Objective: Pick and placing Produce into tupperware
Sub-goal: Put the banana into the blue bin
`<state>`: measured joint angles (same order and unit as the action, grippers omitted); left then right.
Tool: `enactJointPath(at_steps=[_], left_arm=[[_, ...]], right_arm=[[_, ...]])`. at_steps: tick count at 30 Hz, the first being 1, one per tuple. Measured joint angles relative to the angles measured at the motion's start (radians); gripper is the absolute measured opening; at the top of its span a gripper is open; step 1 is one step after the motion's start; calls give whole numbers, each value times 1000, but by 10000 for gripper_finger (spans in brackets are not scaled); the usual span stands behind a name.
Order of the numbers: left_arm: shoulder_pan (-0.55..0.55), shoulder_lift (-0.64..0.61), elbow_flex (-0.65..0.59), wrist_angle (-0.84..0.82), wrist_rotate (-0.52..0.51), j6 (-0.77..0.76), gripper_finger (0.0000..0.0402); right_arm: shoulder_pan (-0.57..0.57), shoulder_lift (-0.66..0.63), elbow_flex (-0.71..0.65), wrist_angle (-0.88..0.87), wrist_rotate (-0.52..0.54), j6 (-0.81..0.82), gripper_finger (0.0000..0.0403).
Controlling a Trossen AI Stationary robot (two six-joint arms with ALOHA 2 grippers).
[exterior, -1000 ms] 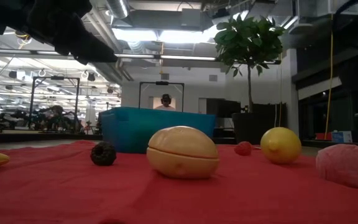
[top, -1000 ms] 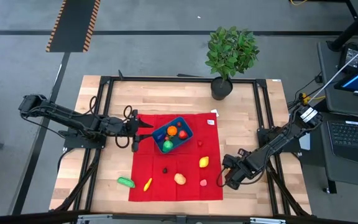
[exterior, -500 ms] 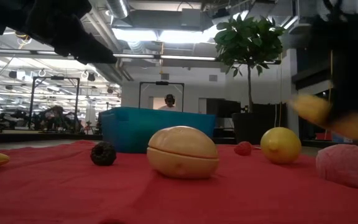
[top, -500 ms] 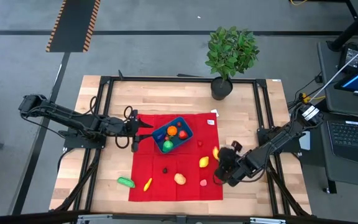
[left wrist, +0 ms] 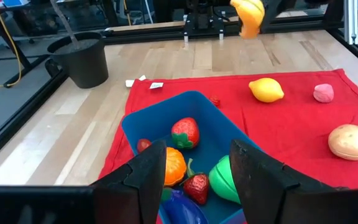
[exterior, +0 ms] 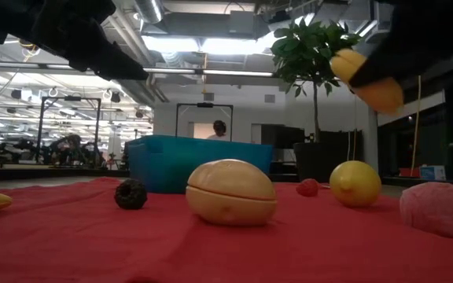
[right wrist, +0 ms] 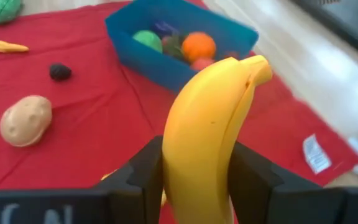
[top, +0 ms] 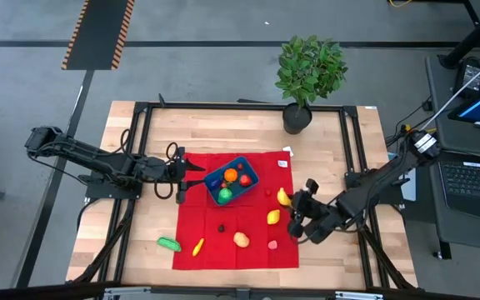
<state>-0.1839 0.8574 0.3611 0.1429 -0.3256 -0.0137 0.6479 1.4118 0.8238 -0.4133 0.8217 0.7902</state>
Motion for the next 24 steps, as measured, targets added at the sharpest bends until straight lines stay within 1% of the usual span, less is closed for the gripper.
enactJointPath(at_steps=[5, 11, 14, 19, 22, 24], left_arm=[[0, 0, 0, 0, 0, 0, 168], [0, 0, 0, 0, 0, 0, 168], [0, 0, 0, 0, 0, -1, 168], [0, 0, 0, 0, 0, -1, 168], [0, 0, 0, 0, 0, -1, 168], [0, 0, 0, 0, 0, -2, 168]], right_arm=[[-33, -104, 0, -38, -27, -130, 141], [-63, -312, 0, -126, -46, -243, 141], [-63, -407, -25, -118, -53, -300, 141], [-63, -538, -148, -28, -68, -358, 141], [-63, -598, -238, 82, -88, -414, 141], [-63, -636, -303, 192, -114, -480, 141]])
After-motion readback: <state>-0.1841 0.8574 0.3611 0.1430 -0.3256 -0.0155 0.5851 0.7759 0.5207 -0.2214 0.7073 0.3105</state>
